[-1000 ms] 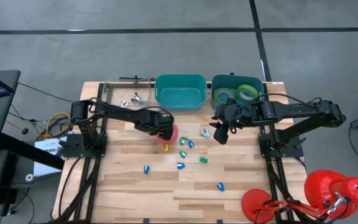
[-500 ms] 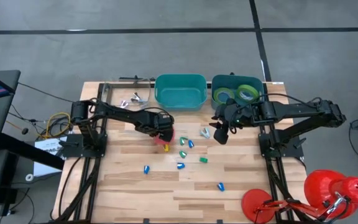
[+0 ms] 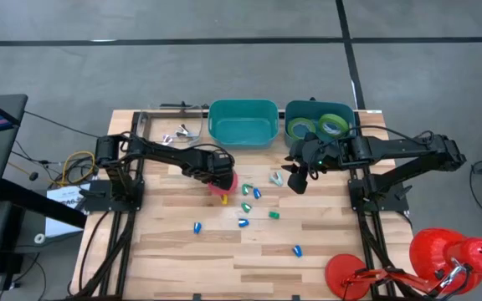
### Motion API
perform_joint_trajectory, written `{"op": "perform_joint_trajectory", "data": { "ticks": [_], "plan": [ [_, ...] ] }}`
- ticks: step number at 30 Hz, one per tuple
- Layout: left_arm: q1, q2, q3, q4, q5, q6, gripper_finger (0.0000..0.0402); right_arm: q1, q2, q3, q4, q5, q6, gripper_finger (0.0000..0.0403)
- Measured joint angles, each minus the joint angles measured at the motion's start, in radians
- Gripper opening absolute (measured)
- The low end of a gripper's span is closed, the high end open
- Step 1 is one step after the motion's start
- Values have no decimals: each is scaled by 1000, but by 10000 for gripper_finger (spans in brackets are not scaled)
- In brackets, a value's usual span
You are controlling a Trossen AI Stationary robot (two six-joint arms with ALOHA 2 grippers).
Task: Pick and place Stapler, Stapler remover, tape
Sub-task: Put the pink tape into the blue bin
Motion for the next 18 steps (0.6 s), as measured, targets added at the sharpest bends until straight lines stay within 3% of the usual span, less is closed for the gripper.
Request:
{"op": "perform_joint_trajectory", "data": {
  "ticks": [7, 18],
  "plan": [
    [0, 0, 0, 1, -6, 10, 97, 0, 0, 0, 0, 0, 0, 127],
    [0, -3, 0, 4, -5, 10, 93, 0, 0, 0, 0, 0, 0, 127]
  ]
}}
